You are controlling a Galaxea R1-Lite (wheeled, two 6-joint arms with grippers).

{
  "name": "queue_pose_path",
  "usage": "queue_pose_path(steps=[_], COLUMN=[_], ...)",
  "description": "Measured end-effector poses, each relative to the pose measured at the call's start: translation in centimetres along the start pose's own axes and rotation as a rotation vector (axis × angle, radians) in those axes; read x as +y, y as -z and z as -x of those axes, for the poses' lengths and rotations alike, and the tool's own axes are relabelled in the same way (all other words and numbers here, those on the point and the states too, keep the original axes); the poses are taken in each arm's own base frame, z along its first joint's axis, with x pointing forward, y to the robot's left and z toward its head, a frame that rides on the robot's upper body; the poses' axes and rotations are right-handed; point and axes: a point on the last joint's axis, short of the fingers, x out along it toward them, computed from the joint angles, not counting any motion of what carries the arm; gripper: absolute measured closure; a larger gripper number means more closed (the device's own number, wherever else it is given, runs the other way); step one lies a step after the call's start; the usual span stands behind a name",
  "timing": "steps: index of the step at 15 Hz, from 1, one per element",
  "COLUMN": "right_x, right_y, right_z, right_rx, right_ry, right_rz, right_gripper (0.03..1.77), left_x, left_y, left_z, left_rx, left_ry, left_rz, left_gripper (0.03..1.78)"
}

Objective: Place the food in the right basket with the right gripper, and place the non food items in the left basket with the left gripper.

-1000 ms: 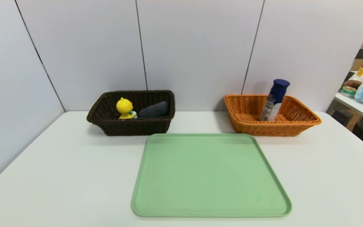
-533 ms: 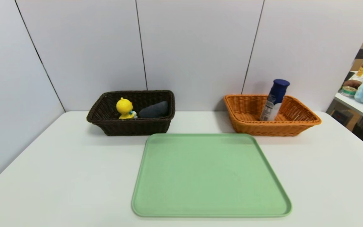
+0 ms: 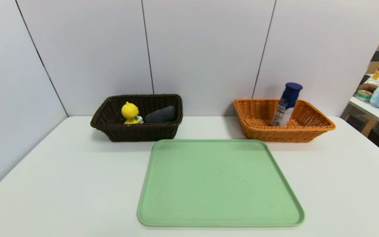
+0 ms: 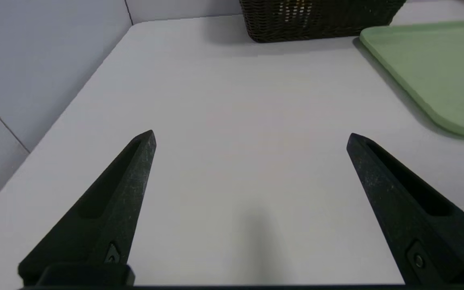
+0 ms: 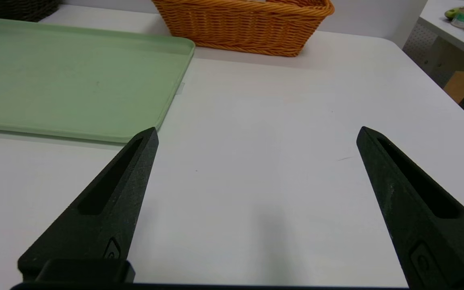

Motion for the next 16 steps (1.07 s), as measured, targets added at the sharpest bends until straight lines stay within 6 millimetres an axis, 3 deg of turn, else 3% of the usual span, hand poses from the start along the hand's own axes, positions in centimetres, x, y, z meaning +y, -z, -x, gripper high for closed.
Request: queue_pose_path(steps=[2, 16], right_x=[0.00, -0.05], right_y=[-0.02, -0.01], right_z=[0.01, 0.00], right_rx=[-0.001, 0.000], right_ry=[0.000, 0.023], right_rz=[-0.004, -0.030], right_gripper=[0.10, 0.10], left_x=[-0.07, -0.06], left_y=[0.27, 0.27], left_z=[0.00, 0.00], left_rx=[0.023, 0.025], left_ry=[0.028, 0.020], left_rz=[-0.065, 0.029], left_gripper=[0.12, 0.12])
